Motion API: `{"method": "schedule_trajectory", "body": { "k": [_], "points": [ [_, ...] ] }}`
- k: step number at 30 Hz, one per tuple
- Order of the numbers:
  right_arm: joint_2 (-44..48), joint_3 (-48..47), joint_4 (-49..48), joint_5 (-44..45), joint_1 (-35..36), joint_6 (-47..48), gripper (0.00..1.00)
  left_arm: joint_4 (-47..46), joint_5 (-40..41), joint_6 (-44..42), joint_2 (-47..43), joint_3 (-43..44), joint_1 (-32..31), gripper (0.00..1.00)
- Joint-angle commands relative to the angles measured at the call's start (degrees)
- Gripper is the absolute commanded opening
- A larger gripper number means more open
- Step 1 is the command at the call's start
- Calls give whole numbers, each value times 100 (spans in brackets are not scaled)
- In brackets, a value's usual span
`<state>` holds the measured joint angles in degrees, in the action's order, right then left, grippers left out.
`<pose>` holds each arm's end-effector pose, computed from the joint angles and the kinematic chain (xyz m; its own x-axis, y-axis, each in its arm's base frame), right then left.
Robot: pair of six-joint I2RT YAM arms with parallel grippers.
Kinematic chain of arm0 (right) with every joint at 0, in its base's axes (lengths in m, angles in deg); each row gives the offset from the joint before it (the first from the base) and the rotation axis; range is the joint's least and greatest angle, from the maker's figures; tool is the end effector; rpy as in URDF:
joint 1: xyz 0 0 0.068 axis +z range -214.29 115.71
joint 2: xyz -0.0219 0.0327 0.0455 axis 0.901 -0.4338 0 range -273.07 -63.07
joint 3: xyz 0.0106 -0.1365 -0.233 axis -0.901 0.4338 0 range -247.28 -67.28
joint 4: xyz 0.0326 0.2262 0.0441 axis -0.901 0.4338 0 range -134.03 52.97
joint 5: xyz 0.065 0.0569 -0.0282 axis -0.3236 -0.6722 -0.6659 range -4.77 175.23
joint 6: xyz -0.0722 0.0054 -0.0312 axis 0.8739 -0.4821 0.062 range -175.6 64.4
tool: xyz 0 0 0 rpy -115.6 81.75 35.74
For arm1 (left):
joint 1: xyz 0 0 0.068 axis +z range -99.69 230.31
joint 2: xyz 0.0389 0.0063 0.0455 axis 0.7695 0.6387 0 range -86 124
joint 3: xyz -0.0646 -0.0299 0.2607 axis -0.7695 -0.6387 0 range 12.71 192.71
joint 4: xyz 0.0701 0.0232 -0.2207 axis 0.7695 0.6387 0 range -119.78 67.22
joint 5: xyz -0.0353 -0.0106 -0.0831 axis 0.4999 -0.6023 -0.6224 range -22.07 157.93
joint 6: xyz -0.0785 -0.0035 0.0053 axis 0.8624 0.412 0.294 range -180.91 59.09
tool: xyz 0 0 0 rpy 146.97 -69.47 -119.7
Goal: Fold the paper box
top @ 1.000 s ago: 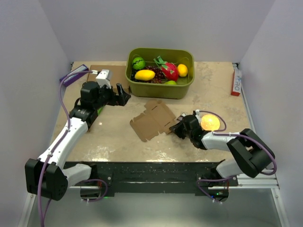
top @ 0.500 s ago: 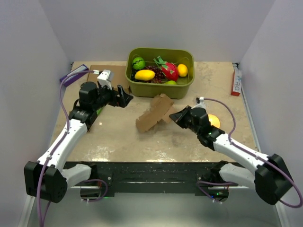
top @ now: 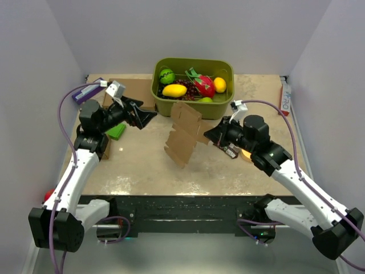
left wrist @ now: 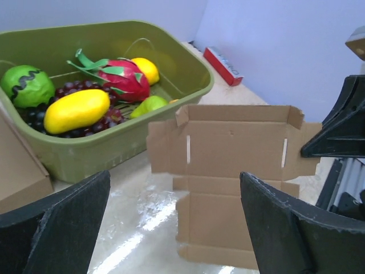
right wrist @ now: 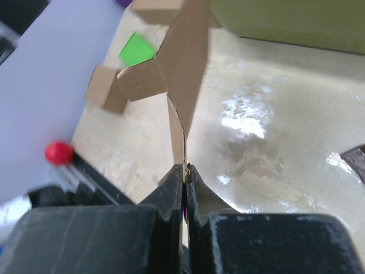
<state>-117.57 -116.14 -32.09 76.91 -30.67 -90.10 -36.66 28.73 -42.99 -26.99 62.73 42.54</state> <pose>0.1790 0.1308 0.3224 -0.5828 0.2855 -0.7608 -0.4036 0.7109 0.5759 0.2246 -0.0738 0.3587 -0.2594 -0.2052 -0.9437 0.6839 0.6509 -0.3296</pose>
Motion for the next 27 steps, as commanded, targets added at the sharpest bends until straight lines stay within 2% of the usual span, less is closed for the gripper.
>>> {"method": "schedule_trajectory", "body": {
  "k": [1, 7, 13, 19, 21, 27],
  "points": [
    [238, -606, 458, -1258, -23, 1041, 0, -754, -1256, 415, 208, -106, 214, 100],
    [299, -914, 423, -1839, -32, 1086, 0, -175, -792, -155, 138, -19, 215, 100],
    [422, -1169, 396, -2411, -32, 1104, 0, -130, -808, -183, 217, 17, 223, 100],
    [510, -1389, 677, -2412, -32, 1261, 0, -419, -1291, -69, 190, -80, 223, 100],
    [554, -1407, 721, -2403, -40, 1305, 0, -664, -1878, 89, 269, -98, 223, 100],
    [590, -1468, 809, -2446, -40, 1367, 0, -1376, -2504, 564, 375, -282, 206, 100]
  ]
}}
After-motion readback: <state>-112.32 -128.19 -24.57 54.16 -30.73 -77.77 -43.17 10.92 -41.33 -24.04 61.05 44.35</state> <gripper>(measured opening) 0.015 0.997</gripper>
